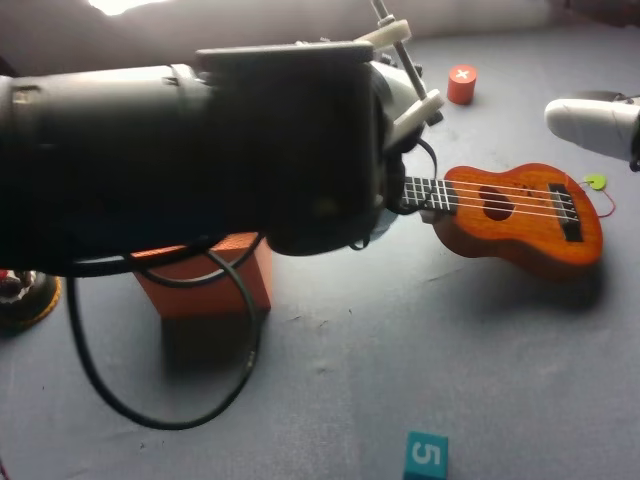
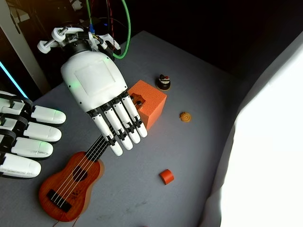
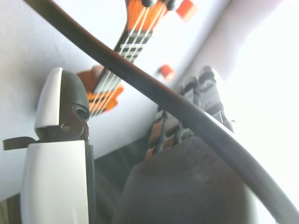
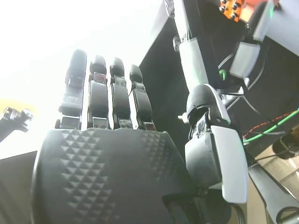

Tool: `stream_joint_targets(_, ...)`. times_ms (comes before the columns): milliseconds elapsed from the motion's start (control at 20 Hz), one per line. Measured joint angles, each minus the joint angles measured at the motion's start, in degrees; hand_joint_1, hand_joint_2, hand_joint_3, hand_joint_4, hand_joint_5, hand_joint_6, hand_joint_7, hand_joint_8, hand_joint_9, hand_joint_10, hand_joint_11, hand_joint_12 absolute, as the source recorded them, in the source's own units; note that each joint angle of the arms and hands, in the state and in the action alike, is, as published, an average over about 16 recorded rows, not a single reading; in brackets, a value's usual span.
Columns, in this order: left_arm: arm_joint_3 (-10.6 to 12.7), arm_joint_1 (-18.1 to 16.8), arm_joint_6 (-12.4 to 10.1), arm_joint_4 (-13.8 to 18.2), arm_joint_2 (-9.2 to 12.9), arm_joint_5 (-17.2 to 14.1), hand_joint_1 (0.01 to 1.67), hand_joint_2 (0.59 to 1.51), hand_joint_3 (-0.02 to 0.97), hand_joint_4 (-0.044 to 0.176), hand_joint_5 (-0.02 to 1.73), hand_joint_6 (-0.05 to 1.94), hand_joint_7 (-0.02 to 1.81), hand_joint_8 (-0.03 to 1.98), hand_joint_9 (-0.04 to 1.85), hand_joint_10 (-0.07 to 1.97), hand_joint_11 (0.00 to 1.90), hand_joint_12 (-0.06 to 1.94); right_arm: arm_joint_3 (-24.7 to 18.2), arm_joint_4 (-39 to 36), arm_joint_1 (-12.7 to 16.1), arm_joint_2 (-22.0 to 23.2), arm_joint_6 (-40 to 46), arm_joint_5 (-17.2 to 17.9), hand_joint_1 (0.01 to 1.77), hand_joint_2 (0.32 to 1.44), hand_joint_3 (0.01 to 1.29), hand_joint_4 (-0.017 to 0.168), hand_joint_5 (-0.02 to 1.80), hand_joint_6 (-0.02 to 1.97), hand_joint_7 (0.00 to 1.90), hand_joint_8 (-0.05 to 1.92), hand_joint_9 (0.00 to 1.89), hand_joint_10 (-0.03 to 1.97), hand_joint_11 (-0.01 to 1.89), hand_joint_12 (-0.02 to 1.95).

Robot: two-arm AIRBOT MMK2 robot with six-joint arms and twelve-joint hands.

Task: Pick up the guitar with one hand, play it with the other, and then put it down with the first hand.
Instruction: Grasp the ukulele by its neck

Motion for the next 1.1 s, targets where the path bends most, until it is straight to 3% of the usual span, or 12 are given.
stream_joint_targets(550,5.76,5.24,-1.64,5.21,-5.74,-0.07,1.19,1.035,-0.011,-0.004,0.02,0.01,0.02,-0.01,0.02,0.00,0.02,0.00,0.72,-1.58,-1.19,-0.30,3.86,0.81,0.16,1.29,0.02,0.000,0.21,0.05,0.23,0.01,0.21,0.04,0.02,0.56)
stream_joint_targets(1100,11.95,9.02,-3.73,8.15,-8.86,-1.06,1.19,1.040,-0.007,-0.004,0.02,0.01,0.02,-0.01,0.02,0.00,0.02,0.01,0.83,-2.54,-1.76,-0.51,4.40,1.44,0.17,1.30,0.02,-0.001,0.21,0.04,0.24,0.01,0.22,0.03,0.02,0.53)
